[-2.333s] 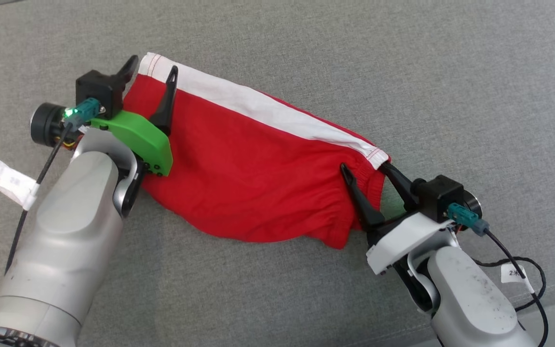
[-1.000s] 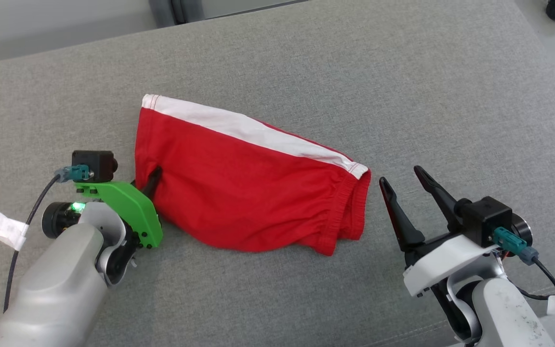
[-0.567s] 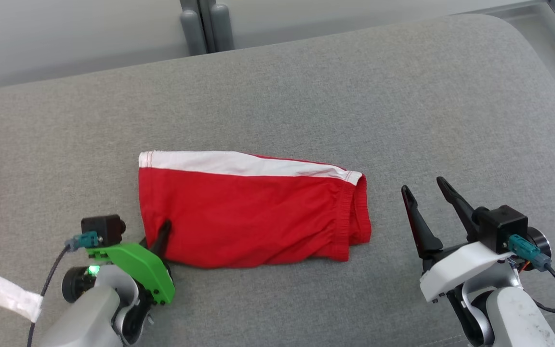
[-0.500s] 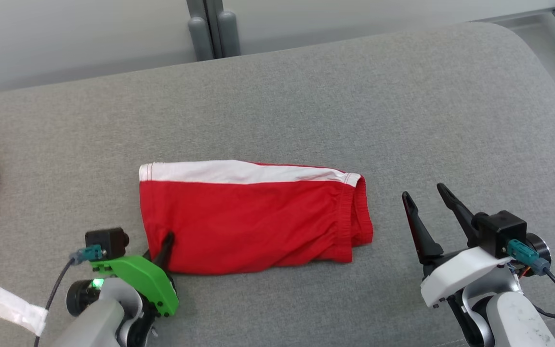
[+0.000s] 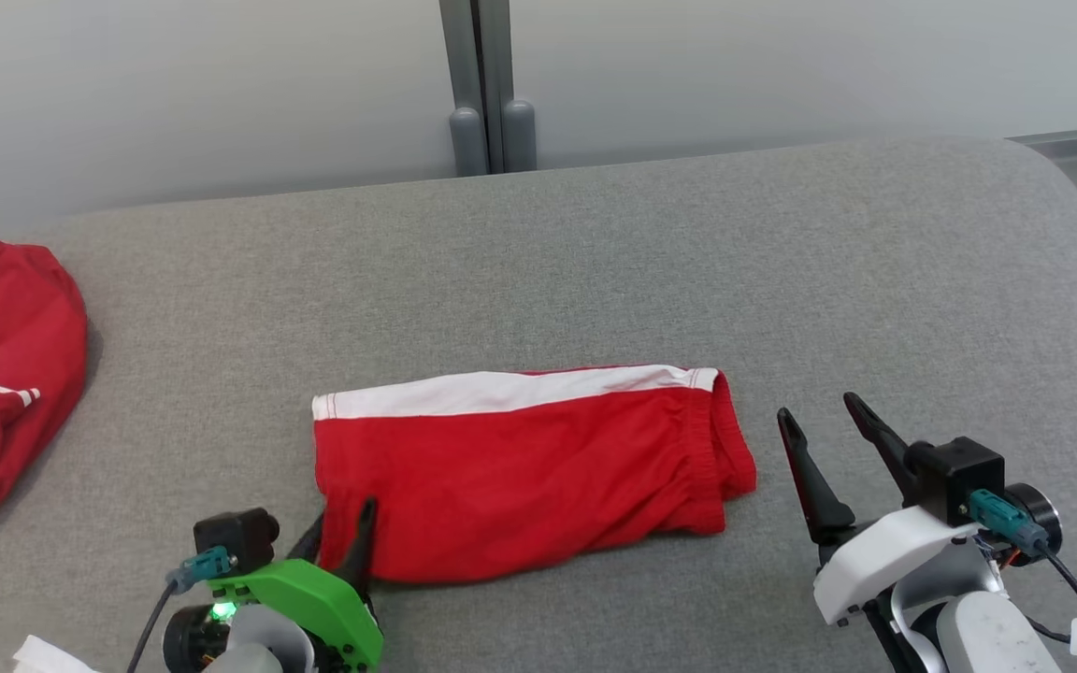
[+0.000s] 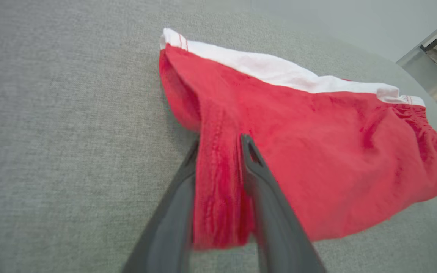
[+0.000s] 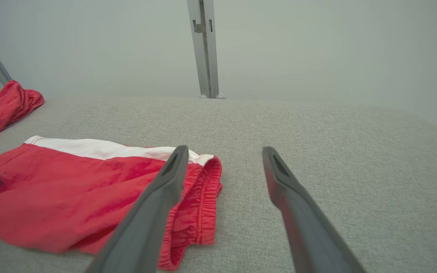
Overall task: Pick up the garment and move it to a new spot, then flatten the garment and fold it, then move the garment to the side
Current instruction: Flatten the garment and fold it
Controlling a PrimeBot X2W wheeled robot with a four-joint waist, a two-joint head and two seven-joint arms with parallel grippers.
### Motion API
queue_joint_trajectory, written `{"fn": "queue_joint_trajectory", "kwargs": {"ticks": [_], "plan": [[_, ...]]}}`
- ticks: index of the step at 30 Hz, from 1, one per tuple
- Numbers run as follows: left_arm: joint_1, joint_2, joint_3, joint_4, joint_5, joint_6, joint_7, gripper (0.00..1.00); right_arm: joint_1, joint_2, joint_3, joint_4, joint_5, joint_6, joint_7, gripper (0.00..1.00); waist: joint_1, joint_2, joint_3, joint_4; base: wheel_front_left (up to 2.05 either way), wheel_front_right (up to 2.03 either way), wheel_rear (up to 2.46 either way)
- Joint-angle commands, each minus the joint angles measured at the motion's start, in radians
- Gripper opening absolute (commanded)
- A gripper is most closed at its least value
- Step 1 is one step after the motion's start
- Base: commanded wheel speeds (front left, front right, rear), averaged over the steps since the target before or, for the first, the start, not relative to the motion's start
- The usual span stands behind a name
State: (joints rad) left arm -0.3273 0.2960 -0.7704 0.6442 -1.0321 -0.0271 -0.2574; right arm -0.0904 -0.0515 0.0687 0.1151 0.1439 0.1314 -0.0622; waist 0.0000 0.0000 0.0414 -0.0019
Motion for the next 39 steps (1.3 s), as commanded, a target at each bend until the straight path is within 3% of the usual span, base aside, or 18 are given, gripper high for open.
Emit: {"fn": "queue_joint_trajectory", "kwargs": {"ticks": [1, 7, 13, 19, 28, 39], "plan": [[0.017, 0.013, 0.023, -0.019, 0.030, 0.015, -0.007, 1.00, 0.007, -0.001, 0.000, 0.005, -0.013, -0.001, -0.007, 1.00, 0.0000, 0.0000, -0.003, 0.004, 0.00, 0.00, 0.00], [0.073, 0.021, 0.205, -0.186, 0.210, 0.071, -0.008, 1.00, 0.000, -0.001, 0.001, 0.023, -0.039, -0.001, -0.011, 1.00, 0.0000, 0.0000, -0.014, 0.008, 0.00, 0.00, 0.00], [0.195, -0.035, 0.359, -0.343, 0.392, 0.089, -0.008, 1.00, 0.021, -0.001, -0.007, 0.053, -0.088, -0.001, -0.022, 1.00, 0.0000, 0.0000, -0.042, 0.016, 0.00, 0.00, 0.00], [0.300, -0.106, 0.457, -0.397, 0.482, 0.057, -0.007, 1.00, 0.032, -0.001, -0.022, 0.083, -0.084, -0.001, -0.045, 1.00, 0.0000, 0.0000, -0.061, 0.032, 0.00, 0.00, 0.00], [0.353, -0.164, 0.524, -0.392, 0.570, 0.003, -0.007, 1.00, -0.016, -0.001, -0.035, 0.177, -0.053, -0.001, -0.064, 1.00, 0.0000, 0.0000, -0.069, 0.073, 0.00, 0.00, 0.00], [0.350, -0.210, 0.560, -0.361, 0.628, -0.045, -0.007, 1.00, -0.187, 0.000, 0.014, 0.425, -0.027, -0.001, 0.023, 1.00, 0.0000, 0.0000, -0.061, 0.138, 0.00, 0.00, 0.00]]}}
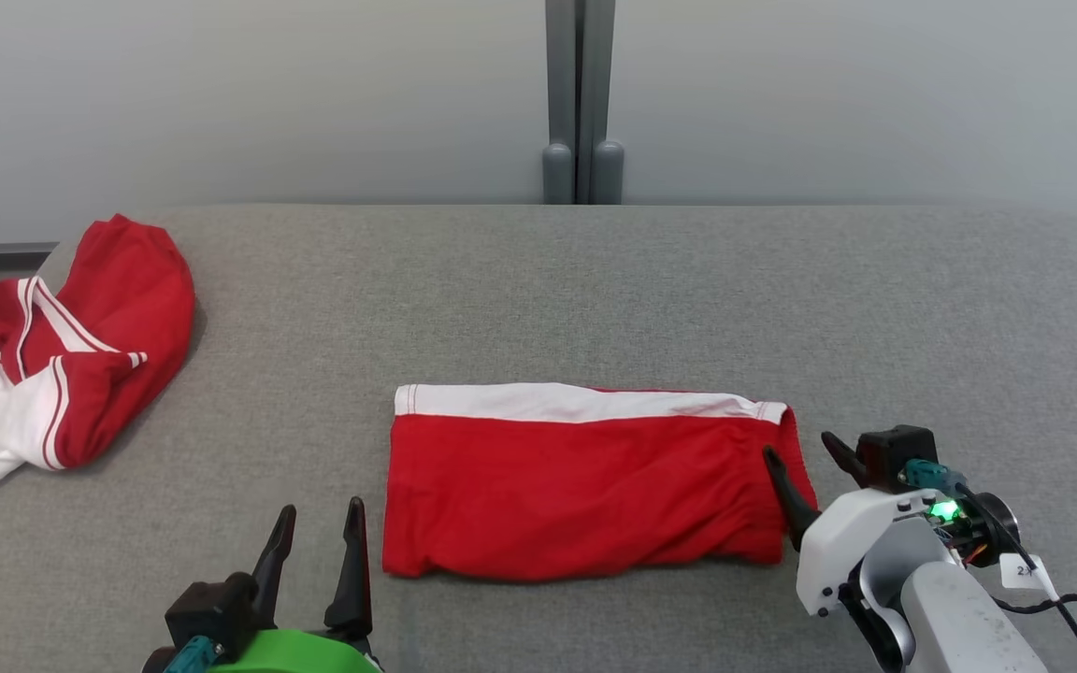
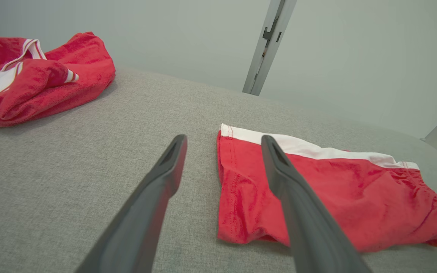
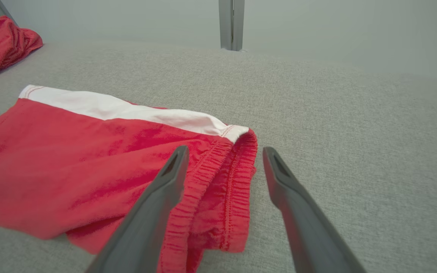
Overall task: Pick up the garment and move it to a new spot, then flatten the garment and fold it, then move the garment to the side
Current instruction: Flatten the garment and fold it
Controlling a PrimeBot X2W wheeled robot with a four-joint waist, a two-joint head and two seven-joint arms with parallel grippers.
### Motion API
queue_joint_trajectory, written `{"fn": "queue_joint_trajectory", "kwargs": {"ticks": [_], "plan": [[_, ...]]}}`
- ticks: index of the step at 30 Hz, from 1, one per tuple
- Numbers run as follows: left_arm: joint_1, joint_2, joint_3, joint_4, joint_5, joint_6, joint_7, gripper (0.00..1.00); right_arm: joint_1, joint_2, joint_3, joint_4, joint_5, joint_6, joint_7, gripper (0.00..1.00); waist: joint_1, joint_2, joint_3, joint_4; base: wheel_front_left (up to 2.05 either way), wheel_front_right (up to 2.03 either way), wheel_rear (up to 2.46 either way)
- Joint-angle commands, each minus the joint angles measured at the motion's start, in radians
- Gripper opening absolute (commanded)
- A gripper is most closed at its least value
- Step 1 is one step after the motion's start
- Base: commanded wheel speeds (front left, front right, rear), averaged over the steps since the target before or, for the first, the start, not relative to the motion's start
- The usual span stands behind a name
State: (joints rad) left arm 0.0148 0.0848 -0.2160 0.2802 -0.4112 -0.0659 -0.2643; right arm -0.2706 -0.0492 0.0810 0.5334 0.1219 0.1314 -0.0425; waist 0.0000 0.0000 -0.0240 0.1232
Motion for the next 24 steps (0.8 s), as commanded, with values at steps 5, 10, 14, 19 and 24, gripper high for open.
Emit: {"fn": "queue_joint_trajectory", "kwargs": {"ticks": [5, 10, 14, 19, 24], "plan": [[0.001, -0.015, 0.011, 0.019, 0.018, -0.021, 0.000, 1.00, -0.062, -0.003, -0.025, 0.145, -0.018, -0.001, 0.049, 1.00, 0.0000, 0.0000, 0.013, 0.045, 0.00, 0.00, 0.00], [-0.001, -0.024, 0.025, 0.026, 0.023, -0.030, 0.000, 1.00, -0.090, -0.003, -0.041, 0.248, -0.012, -0.001, 0.075, 1.00, 0.0000, 0.0000, 0.020, 0.062, 0.00, 0.00, 0.00], [-0.004, -0.028, 0.035, 0.027, 0.029, -0.033, 0.000, 1.00, -0.113, -0.003, -0.021, 0.314, -0.005, -0.001, 0.089, 1.00, 0.0000, 0.0000, 0.028, 0.067, 0.00, 0.00, 0.00], [-0.011, -0.032, 0.037, 0.031, 0.032, -0.038, 0.000, 1.00, -0.145, -0.002, 0.045, 0.370, 0.068, -0.001, 0.109, 0.56, 0.0000, 0.0000, 0.035, 0.068, 0.00, 0.00, 0.00], [-0.017, -0.033, 0.029, 0.037, 0.034, -0.043, 0.000, 1.00, -0.177, -0.001, 0.090, 0.410, 0.142, -0.001, 0.117, 0.00, 0.0000, 0.0000, 0.039, 0.061, 0.00, 0.00, 0.00]]}}
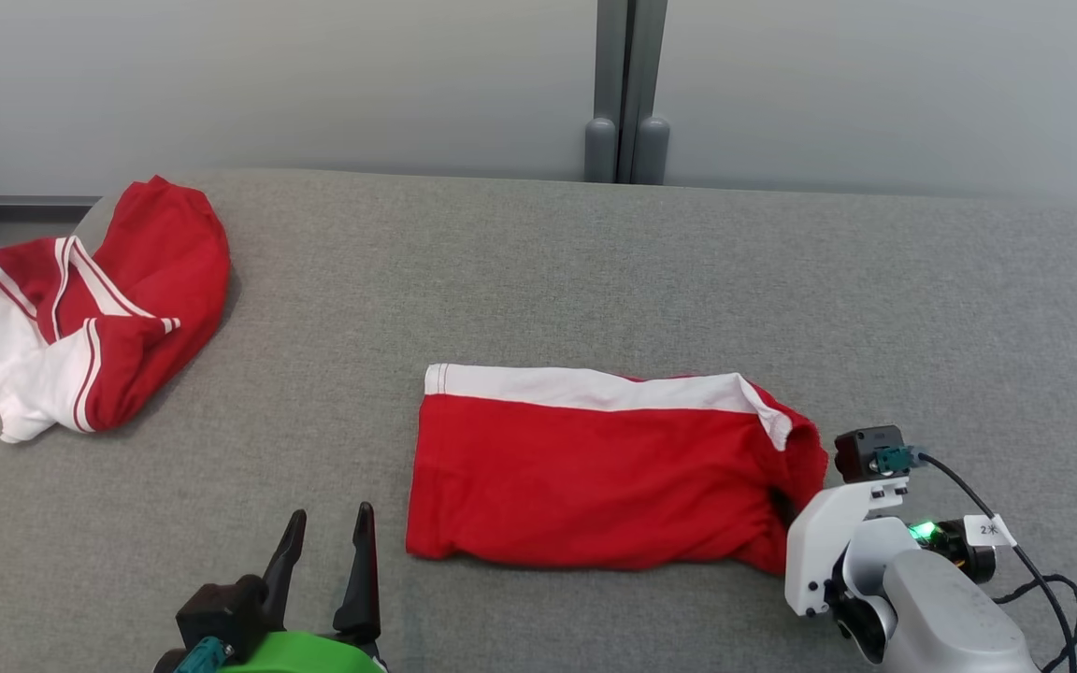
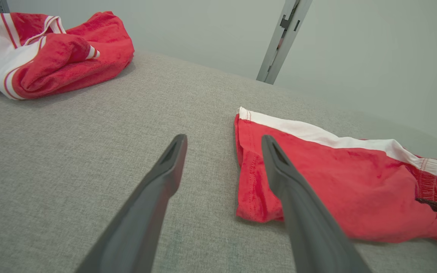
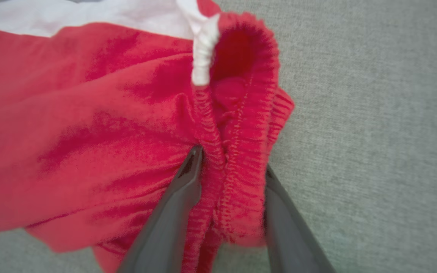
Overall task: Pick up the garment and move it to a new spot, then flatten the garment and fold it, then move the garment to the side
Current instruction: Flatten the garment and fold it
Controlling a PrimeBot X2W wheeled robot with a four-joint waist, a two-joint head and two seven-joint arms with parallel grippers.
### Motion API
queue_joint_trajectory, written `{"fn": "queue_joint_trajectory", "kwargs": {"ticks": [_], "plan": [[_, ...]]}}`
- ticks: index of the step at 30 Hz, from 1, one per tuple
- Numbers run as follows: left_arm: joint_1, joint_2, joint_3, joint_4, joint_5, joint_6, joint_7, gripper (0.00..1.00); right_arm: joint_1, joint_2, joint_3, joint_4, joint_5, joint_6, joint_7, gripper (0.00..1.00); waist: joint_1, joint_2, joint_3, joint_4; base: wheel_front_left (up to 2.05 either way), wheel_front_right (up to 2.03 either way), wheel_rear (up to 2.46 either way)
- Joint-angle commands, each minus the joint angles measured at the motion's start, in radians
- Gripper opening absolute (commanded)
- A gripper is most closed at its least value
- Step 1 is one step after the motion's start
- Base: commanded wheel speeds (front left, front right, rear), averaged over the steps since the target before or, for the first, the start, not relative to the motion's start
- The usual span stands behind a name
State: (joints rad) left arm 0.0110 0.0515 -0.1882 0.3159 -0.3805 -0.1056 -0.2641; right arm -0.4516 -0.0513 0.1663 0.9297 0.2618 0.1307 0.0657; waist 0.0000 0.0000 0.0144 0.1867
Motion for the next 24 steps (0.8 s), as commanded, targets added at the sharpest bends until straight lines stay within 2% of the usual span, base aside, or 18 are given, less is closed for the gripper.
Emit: {"fn": "queue_joint_trajectory", "kwargs": {"ticks": [1, 5, 8, 12, 18, 24], "plan": [[-0.014, 0.000, 0.001, 0.002, 0.005, -0.004, 0.000, 1.00, -0.006, 0.001, 0.010, 0.020, 0.011, 0.000, 0.008, 0.00, 0.0000, 0.0000, 0.000, -0.007, 0.00, 0.00, 0.00], [-0.015, -0.001, -0.006, -0.001, -0.006, -0.003, 0.000, 1.00, -0.043, -0.002, 0.007, 0.042, 0.033, -0.001, 0.005, 0.00, 0.0000, 0.0000, -0.003, -0.033, 0.00, 0.00, 0.00], [-0.015, 0.000, -0.014, 0.001, -0.015, -0.001, 0.000, 1.00, -0.069, -0.004, -0.018, 0.059, -0.002, -0.001, 0.006, 0.00, 0.0000, 0.0000, -0.007, -0.056, 0.00, 0.00, 0.00], [-0.017, 0.000, -0.032, 0.003, -0.021, 0.004, 0.000, 1.00, -0.095, -0.039, -0.063, 0.061, -0.045, -0.001, 0.024, 0.00, 0.0000, 0.0000, -0.008, -0.086, 0.00, 0.00, 0.00], [-0.025, 0.000, -0.051, 0.004, -0.024, 0.010, 0.000, 1.00, -0.102, -0.083, -0.117, 0.024, -0.046, -0.001, 0.067, 0.00, 0.0000, 0.0000, 0.000, -0.110, 0.00, 0.00, 0.00], [-0.034, 0.000, -0.055, 0.007, -0.025, 0.008, 0.000, 1.00, -0.079, -0.064, -0.114, -0.056, 0.010, -0.001, 0.117, 0.00, 0.0000, 0.0000, 0.009, -0.114, 0.00, 0.00, 0.00]]}}
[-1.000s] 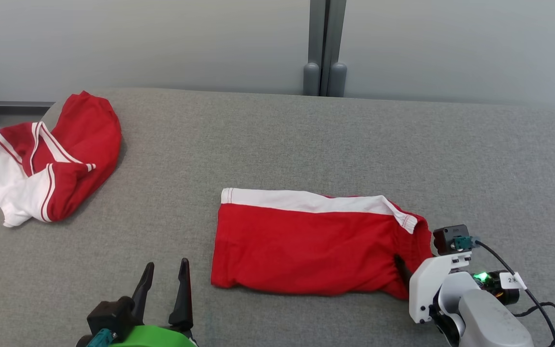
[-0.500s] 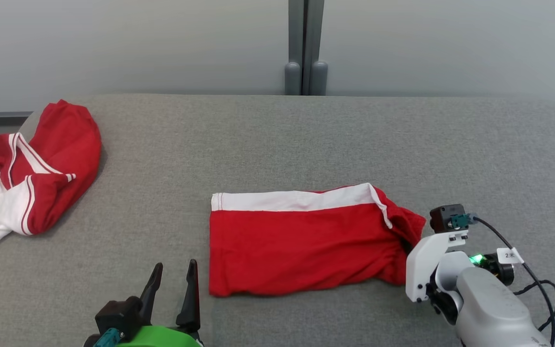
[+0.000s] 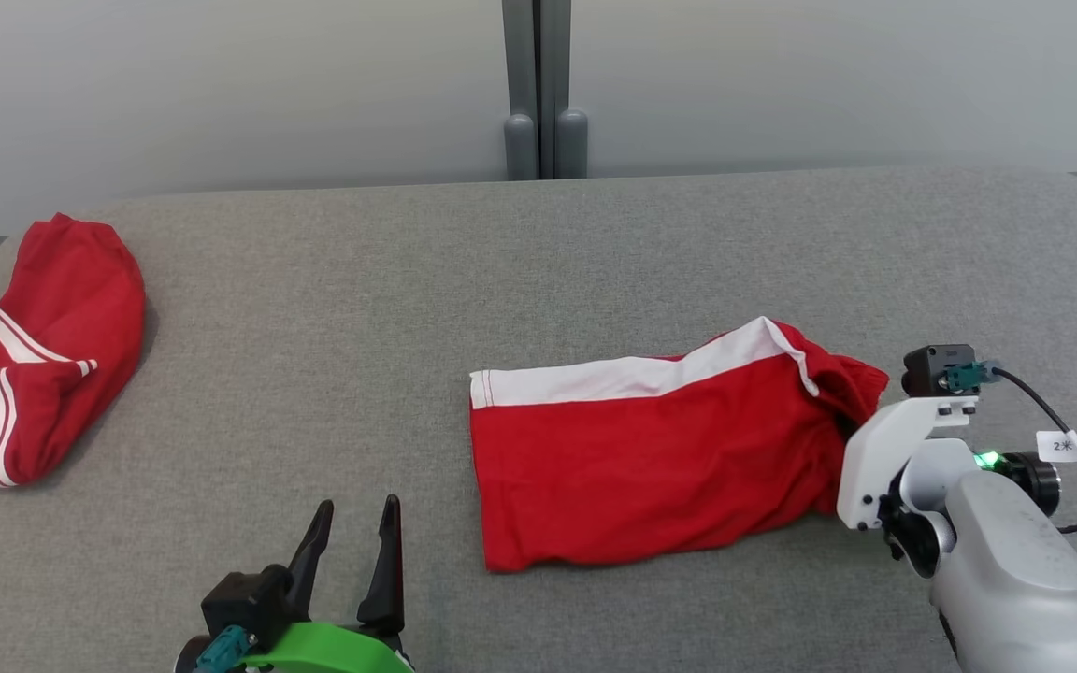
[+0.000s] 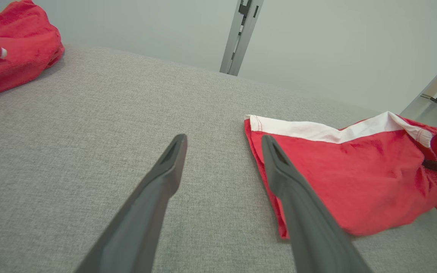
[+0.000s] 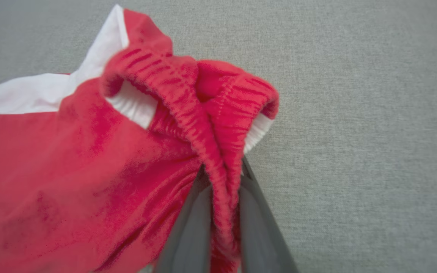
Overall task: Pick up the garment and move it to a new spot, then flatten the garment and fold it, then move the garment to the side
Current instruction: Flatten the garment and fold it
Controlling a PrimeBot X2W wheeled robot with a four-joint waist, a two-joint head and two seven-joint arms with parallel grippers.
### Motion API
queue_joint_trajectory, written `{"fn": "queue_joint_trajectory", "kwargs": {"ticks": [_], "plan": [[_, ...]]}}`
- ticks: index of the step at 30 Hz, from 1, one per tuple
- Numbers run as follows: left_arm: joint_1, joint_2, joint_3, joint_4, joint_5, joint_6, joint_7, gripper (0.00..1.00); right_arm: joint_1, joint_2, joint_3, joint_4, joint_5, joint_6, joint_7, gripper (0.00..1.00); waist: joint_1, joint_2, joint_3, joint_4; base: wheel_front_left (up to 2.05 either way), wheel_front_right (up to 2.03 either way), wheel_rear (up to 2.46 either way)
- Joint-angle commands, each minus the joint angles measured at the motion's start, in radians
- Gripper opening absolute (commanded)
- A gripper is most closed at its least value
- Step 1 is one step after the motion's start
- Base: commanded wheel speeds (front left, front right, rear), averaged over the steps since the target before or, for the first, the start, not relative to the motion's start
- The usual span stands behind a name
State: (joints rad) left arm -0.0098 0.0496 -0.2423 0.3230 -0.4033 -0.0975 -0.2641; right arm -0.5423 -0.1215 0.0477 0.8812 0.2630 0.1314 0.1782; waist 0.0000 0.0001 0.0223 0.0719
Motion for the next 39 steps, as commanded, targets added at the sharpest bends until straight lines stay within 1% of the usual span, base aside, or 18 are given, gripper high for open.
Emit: {"fn": "queue_joint_trajectory", "kwargs": {"ticks": [1, 4, 10, 13, 16, 21, 27, 32, 33, 35, 37, 38, 39], "plan": [[-0.015, 0.002, -0.002, 0.001, -0.003, -0.001, 0.000, 1.00, 0.016, 0.013, 0.011, -0.025, 0.024, -0.001, 0.013, 0.00, 0.0000, -0.0001, 0.002, 0.002, 0.00, 0.00, 0.00], [-0.025, 0.002, -0.007, 0.004, -0.005, -0.003, 0.000, 1.00, 0.030, 0.036, 0.047, -0.099, 0.097, -0.001, 0.055, 0.00, 0.0000, -0.0001, 0.004, 0.009, 0.00, 0.00, 0.00], [-0.028, 0.002, -0.013, 0.003, -0.007, -0.003, 0.000, 1.00, 0.057, 0.060, 0.146, -0.263, 0.219, -0.001, 0.124, 0.00, 0.0000, -0.0001, 0.005, 0.029, 0.00, 0.00, 0.00], [-0.033, 0.002, -0.018, 0.000, -0.013, 0.000, 0.000, 1.00, 0.062, 0.065, 0.181, -0.313, 0.257, -0.001, 0.147, 0.00, 0.0000, -0.0001, 0.007, 0.040, 0.00, 0.00, 0.00], [-0.039, 0.002, -0.027, -0.002, -0.017, 0.001, 0.000, 1.00, 0.057, 0.069, 0.218, -0.336, 0.294, -0.001, 0.154, 0.00, 0.0000, -0.0001, 0.011, 0.055, 0.00, 0.00, 0.00], [-0.048, 0.002, -0.042, -0.004, -0.029, 0.005, 0.000, 1.00, 0.043, 0.070, 0.314, -0.329, 0.401, -0.001, 0.139, 0.00, 0.0000, -0.0001, 0.018, 0.086, 0.00, 0.00, 0.00], [-0.051, 0.002, -0.061, -0.001, -0.041, 0.008, 0.000, 1.00, 0.004, 0.069, 0.423, -0.261, 0.495, -0.001, 0.091, 0.00, 0.0000, -0.0001, 0.022, 0.126, 0.00, 0.00, 0.00], [-0.059, 0.002, -0.078, 0.004, -0.048, 0.008, 0.000, 1.00, -0.035, 0.069, 0.493, -0.195, 0.560, -0.001, 0.045, 0.00, 0.0000, -0.0001, 0.026, 0.154, 0.00, 0.00, 0.00], [-0.062, 0.002, -0.083, 0.004, -0.051, 0.010, 0.000, 1.00, -0.045, 0.069, 0.508, -0.181, 0.577, -0.001, 0.033, 0.04, 0.0000, -0.0001, 0.027, 0.159, 0.00, 0.00, 0.00], [-0.065, 0.002, -0.094, 0.005, -0.057, 0.012, 0.000, 1.00, -0.065, 0.069, 0.553, -0.151, 0.620, -0.001, 0.010, 0.17, 0.0000, -0.0001, 0.030, 0.168, 0.00, 0.00, 0.00], [-0.065, 0.002, -0.100, 0.007, -0.058, 0.012, 0.000, 1.00, -0.083, 0.069, 0.591, -0.140, 0.660, -0.001, -0.006, 0.36, 0.0000, -0.0001, 0.031, 0.172, 0.00, 0.00, 0.00], [-0.066, 0.002, -0.101, 0.009, -0.057, 0.013, 0.000, 1.00, -0.089, 0.070, 0.608, -0.139, 0.675, -0.001, -0.014, 0.47, 0.0000, -0.0001, 0.031, 0.174, 0.00, 0.00, 0.00], [-0.066, 0.002, -0.102, 0.009, -0.057, 0.014, 0.000, 1.00, -0.095, 0.070, 0.621, -0.135, 0.688, -0.001, -0.022, 1.00, 0.0000, -0.0001, 0.031, 0.175, 0.00, 0.00, 0.00]]}}
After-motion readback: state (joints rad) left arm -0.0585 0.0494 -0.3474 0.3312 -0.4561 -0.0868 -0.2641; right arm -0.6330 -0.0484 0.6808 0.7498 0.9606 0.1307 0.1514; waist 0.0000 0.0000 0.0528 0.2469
